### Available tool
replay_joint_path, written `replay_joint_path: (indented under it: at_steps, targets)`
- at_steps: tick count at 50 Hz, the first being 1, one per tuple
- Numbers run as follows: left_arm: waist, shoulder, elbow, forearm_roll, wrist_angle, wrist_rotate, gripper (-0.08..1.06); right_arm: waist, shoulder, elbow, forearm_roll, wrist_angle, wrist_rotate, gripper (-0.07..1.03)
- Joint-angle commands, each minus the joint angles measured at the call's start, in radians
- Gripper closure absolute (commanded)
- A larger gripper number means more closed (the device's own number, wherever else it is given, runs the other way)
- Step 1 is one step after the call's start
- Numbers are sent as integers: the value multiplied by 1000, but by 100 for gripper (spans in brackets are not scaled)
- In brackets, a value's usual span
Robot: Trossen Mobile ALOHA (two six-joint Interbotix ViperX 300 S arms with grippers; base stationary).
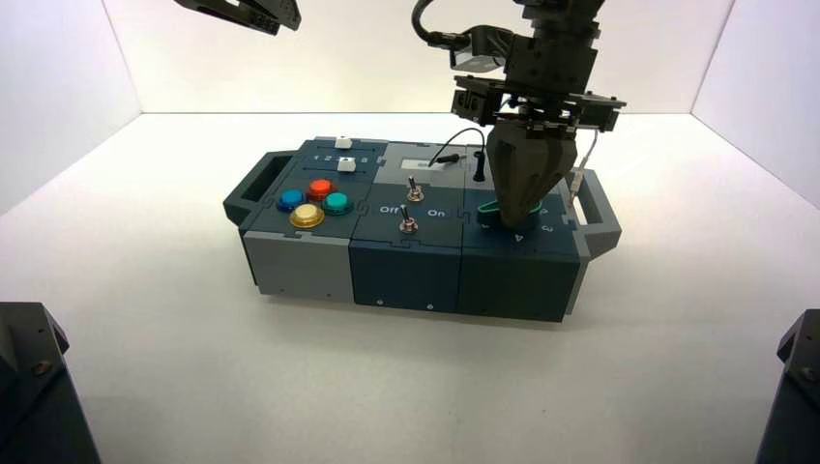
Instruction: Turn the knob to position 5.
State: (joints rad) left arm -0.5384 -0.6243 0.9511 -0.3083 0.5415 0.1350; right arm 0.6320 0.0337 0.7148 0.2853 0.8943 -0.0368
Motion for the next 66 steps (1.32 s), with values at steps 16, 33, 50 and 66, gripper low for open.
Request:
replay_joint_path:
  at_steps: [16, 33, 50, 66]
  targets:
    - [5, -2, -35, 2, -9, 3, 64, 3, -17, -25, 0, 23, -8, 99]
    - [3, 5, -34, 2, -11, 2, 64, 12, -124, -12, -2, 74, -2, 99]
    - [5, -6, -25, 2, -11, 0, 64, 12, -295, -25, -2, 104, 14, 99]
    - [3, -6, -8, 0, -11, -2, 65, 12, -328, 3, -3, 104, 21, 99]
